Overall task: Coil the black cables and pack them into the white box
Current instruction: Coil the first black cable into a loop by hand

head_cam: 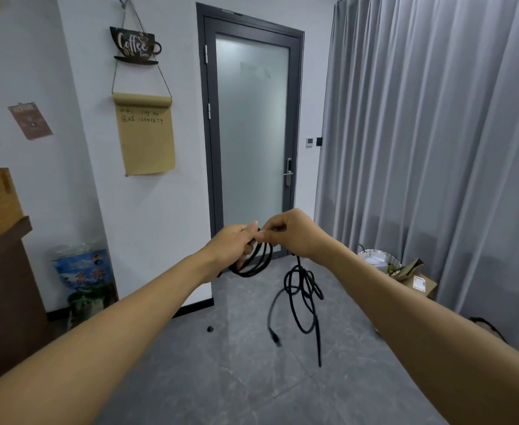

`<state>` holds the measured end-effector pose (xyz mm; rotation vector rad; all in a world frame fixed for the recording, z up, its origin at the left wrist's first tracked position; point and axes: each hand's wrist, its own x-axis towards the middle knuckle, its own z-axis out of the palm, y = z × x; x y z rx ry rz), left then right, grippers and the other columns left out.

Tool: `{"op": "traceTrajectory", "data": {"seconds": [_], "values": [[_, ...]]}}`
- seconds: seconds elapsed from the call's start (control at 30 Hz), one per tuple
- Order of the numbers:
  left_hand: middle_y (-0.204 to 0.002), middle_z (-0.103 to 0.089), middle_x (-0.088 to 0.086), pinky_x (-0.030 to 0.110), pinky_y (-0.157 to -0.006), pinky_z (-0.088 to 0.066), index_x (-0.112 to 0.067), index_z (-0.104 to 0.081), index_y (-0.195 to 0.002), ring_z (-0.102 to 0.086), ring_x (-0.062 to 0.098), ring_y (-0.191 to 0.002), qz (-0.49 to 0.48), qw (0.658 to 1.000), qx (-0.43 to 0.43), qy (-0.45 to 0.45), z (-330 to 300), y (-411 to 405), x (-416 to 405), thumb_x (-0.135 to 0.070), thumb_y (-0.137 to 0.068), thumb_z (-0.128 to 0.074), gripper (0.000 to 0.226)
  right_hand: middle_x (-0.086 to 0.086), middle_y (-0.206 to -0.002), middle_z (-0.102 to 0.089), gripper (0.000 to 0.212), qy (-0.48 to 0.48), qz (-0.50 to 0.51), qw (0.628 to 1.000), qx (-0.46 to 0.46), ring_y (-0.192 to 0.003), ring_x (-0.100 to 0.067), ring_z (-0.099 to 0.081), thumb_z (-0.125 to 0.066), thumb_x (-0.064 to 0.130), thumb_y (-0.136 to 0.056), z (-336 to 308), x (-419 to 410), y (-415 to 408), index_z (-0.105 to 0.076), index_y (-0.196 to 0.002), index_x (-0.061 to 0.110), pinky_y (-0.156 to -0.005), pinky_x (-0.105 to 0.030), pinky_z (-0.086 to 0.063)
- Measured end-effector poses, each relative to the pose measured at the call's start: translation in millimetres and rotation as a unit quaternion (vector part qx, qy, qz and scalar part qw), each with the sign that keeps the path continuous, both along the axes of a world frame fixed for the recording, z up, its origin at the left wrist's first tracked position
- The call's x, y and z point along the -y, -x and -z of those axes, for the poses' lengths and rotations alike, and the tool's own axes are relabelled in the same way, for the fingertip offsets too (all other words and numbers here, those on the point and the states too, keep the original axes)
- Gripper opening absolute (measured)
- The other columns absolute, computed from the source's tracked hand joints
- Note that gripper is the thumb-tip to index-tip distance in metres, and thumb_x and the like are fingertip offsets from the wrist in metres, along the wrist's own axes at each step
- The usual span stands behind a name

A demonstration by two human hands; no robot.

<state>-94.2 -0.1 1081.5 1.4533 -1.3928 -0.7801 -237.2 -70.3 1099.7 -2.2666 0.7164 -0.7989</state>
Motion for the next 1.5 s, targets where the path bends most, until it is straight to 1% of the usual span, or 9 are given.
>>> {"op": "traceTrajectory", "data": {"seconds": [0.27,0.47,0.6,0.77,0.87,1.03,1.2,1.33,1.5], "values": [[-0.056,-0.026,-0.004,0.017,-0.040,-0.024,-0.020,-0.035,-0.060,-0.022,0.008,-0.043,-0.047,0.993,-0.106,-0.027,4,-14,1,-0.032,-0.089,-0.062,0.042,0.008,-0.071,-0.060,0.005,0.015,0.009,0.987,-0.162,-0.062,-0.002,-0.049,-0.070,0.006,-0.079,21,21,25,-0.069,-0.083,0.009,-0.065,-0.014,-0.042],[-0.058,-0.026,-0.001,0.022,-0.044,-0.025,-0.015,-0.040,-0.070,-0.023,0.012,-0.043,-0.137,0.985,-0.102,-0.013,12,-18,9,-0.034,-0.089,-0.063,0.035,0.002,-0.080,-0.064,0.004,0.038,0.044,0.963,-0.265,-0.070,-0.010,-0.055,-0.069,0.017,-0.082,38,32,35,-0.069,-0.084,0.014,-0.067,-0.021,-0.045],[-0.055,-0.027,0.001,0.026,-0.048,-0.026,-0.015,-0.035,-0.062,-0.025,0.015,-0.045,-0.189,0.976,-0.108,0.005,15,-22,13,-0.034,-0.089,-0.063,0.043,0.001,-0.079,-0.066,0.014,0.032,0.049,0.966,-0.253,-0.075,-0.013,-0.059,-0.069,0.027,-0.084,42,34,41,-0.070,-0.083,0.013,-0.077,-0.029,-0.050],[-0.056,-0.029,0.001,0.026,-0.050,-0.027,-0.014,-0.037,-0.063,-0.027,0.017,-0.047,-0.223,0.968,-0.117,0.020,16,-20,14,-0.033,-0.090,-0.061,0.041,0.007,-0.059,-0.059,0.029,0.027,0.031,0.953,-0.301,-0.055,-0.009,-0.047,-0.067,0.040,-0.083,44,32,42,-0.071,-0.068,0.016,-0.059,-0.023,-0.041],[-0.057,-0.029,0.001,0.027,-0.051,-0.028,-0.013,-0.037,-0.066,-0.027,0.017,-0.047,-0.239,0.962,-0.128,0.031,12,-22,13,-0.033,-0.091,-0.060,0.039,0.008,-0.043,-0.046,0.050,0.015,0.034,0.955,-0.295,-0.044,-0.009,-0.036,-0.058,0.052,-0.085,50,28,42,-0.055,-0.048,0.018,-0.054,-0.022,-0.035],[-0.056,-0.032,0.002,0.026,-0.051,-0.029,-0.012,-0.036,-0.064,-0.030,0.019,-0.046,-0.262,0.957,-0.123,0.026,10,-25,9,-0.035,-0.092,-0.058,0.042,0.000,-0.049,-0.036,0.060,-0.013,0.073,0.980,-0.185,-0.049,-0.019,-0.033,-0.045,0.061,-0.087,55,30,46,-0.029,-0.050,0.017,-0.058,-0.026,-0.034],[-0.059,-0.033,0.003,0.026,-0.056,-0.029,-0.012,-0.038,-0.065,-0.032,0.020,-0.052,-0.295,0.946,-0.135,0.008,11,-31,3,-0.037,-0.092,-0.057,0.041,0.000,-0.057,-0.038,0.065,-0.031,0.028,0.988,-0.146,-0.054,-0.017,-0.031,-0.042,0.078,-0.072,56,34,68,-0.038,-0.057,0.015,-0.054,-0.028,-0.027],[-0.062,-0.038,0.004,0.028,-0.055,-0.030,-0.011,-0.040,-0.071,-0.038,0.023,-0.061,-0.329,0.937,-0.120,0.007,13,-38,3,-0.038,-0.092,-0.056,0.038,0.000,-0.060,-0.037,0.049,-0.056,0.031,0.988,-0.141,-0.056,-0.013,-0.034,-0.053,0.055,-0.085,62,39,79,-0.046,-0.065,0.011,-0.053,-0.018,-0.032],[-0.068,-0.045,0.007,0.027,-0.054,-0.033,-0.008,-0.045,-0.075,-0.045,0.027,-0.073,-0.351,0.929,-0.116,0.004,14,-42,3,-0.038,-0.093,-0.054,0.036,0.000,-0.066,-0.052,0.025,-0.027,0.088,0.957,-0.276,-0.060,-0.013,-0.048,-0.059,0.026,-0.090,73,56,84,-0.061,-0.070,0.013,-0.059,-0.022,-0.046]]}}
